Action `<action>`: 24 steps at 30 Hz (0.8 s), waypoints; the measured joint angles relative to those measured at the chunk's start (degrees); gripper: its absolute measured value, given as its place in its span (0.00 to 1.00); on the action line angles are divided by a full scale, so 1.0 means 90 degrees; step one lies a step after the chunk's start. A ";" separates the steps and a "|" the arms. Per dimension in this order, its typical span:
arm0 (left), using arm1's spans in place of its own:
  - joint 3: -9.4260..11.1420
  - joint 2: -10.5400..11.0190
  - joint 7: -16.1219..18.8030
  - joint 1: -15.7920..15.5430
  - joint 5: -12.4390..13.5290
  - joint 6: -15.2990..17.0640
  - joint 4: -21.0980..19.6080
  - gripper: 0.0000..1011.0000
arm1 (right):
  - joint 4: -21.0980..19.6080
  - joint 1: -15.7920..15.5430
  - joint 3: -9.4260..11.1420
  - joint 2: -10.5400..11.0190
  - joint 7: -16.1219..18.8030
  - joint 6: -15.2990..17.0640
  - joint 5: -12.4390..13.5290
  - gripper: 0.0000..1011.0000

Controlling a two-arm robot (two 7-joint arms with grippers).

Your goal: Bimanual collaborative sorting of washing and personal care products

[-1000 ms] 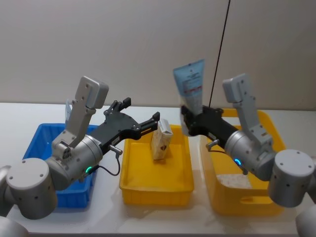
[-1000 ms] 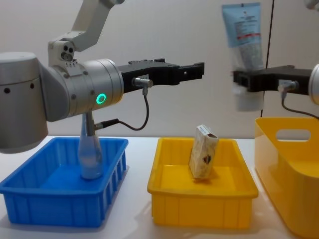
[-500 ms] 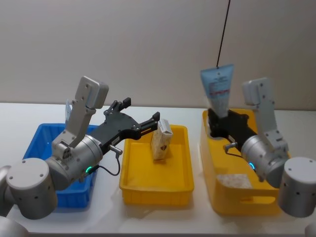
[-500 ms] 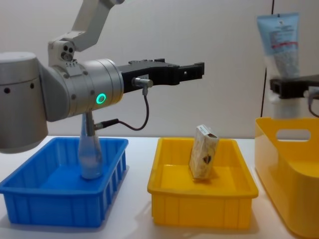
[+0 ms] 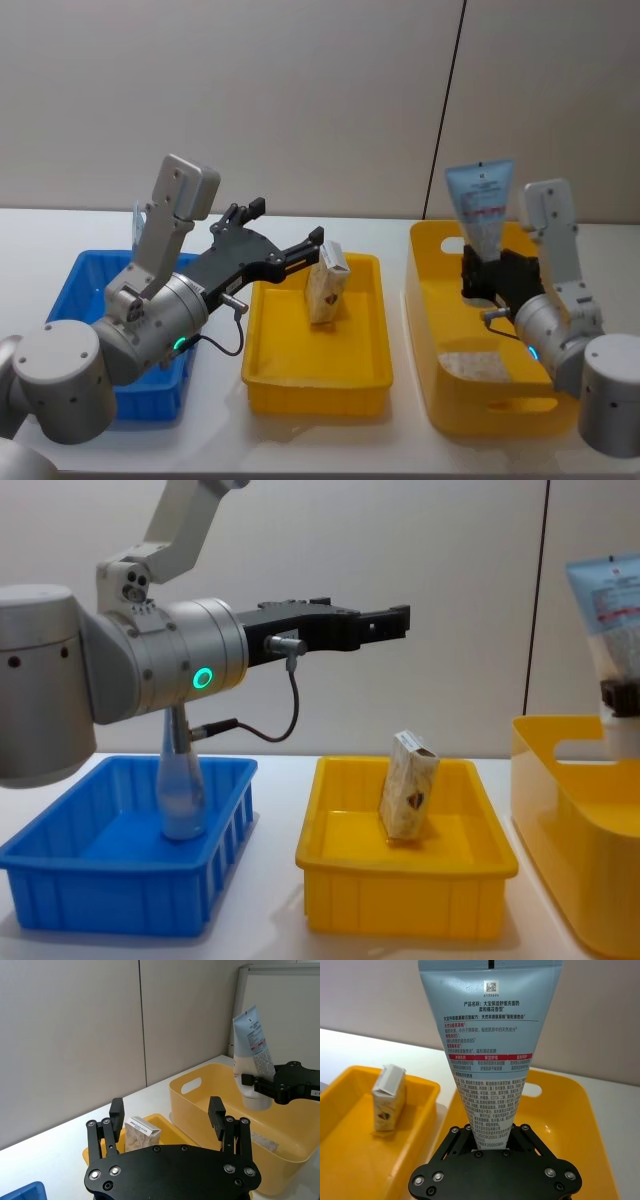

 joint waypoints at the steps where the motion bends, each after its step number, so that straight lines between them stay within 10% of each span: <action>1: 0.0000 0.0000 0.0000 0.0000 0.0000 0.0000 0.0000 0.99 | 0.0009 -0.0013 0.0016 -0.0001 -0.0048 0.0042 -0.0025 0.17; 7: 0.0000 0.0000 0.0000 0.0000 0.0000 0.0000 0.0000 0.99 | 0.0038 -0.0069 0.0076 -0.0010 -0.0169 0.0127 -0.0091 0.23; 24: 0.0000 0.0000 0.0001 0.0000 0.0000 0.0000 0.0000 0.99 | -0.0096 -0.0261 0.0209 0.0063 -0.0158 0.0170 -0.0180 0.80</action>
